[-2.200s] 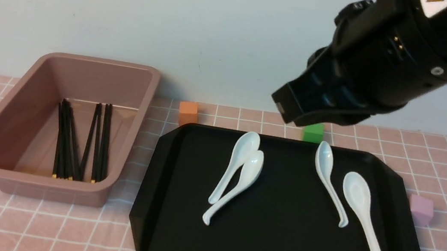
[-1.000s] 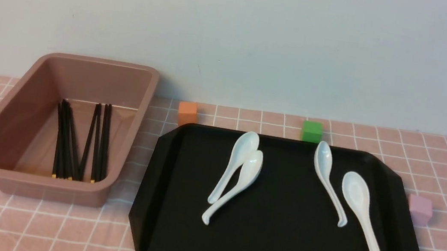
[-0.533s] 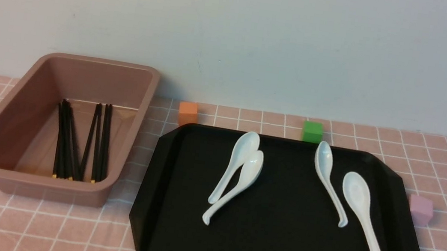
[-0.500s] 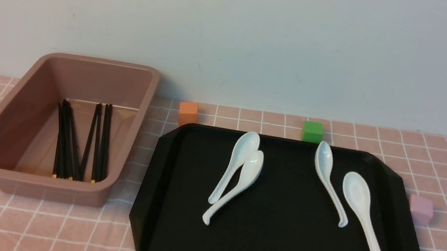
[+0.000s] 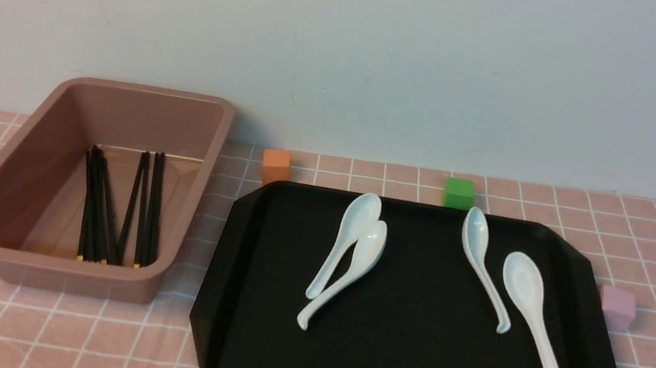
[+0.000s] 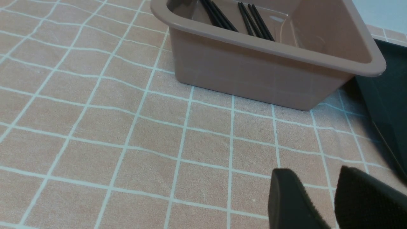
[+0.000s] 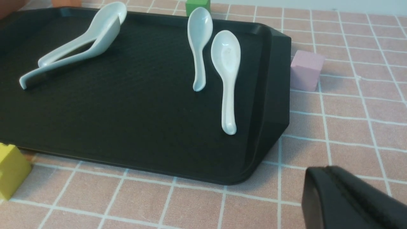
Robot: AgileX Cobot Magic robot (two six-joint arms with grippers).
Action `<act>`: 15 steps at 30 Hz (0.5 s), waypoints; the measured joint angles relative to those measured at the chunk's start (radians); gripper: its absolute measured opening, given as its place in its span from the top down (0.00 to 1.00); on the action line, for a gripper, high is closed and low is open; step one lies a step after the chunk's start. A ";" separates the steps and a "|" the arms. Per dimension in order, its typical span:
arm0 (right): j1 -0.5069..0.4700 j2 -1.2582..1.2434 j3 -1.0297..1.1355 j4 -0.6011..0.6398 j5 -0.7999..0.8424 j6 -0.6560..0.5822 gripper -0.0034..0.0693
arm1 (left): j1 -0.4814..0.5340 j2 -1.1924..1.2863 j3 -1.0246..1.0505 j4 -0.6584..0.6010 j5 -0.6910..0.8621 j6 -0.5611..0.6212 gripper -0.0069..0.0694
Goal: On pink tablecloth take chopsticks from black tray and put them in box.
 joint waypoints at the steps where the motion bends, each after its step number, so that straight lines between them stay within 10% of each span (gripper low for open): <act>1: 0.000 0.000 0.000 0.000 0.000 0.000 0.95 | 0.000 0.000 0.000 0.000 0.000 0.000 0.60; 15: 0.000 0.000 0.000 0.001 -0.001 0.000 0.94 | 0.000 0.000 0.000 0.000 0.000 0.000 0.60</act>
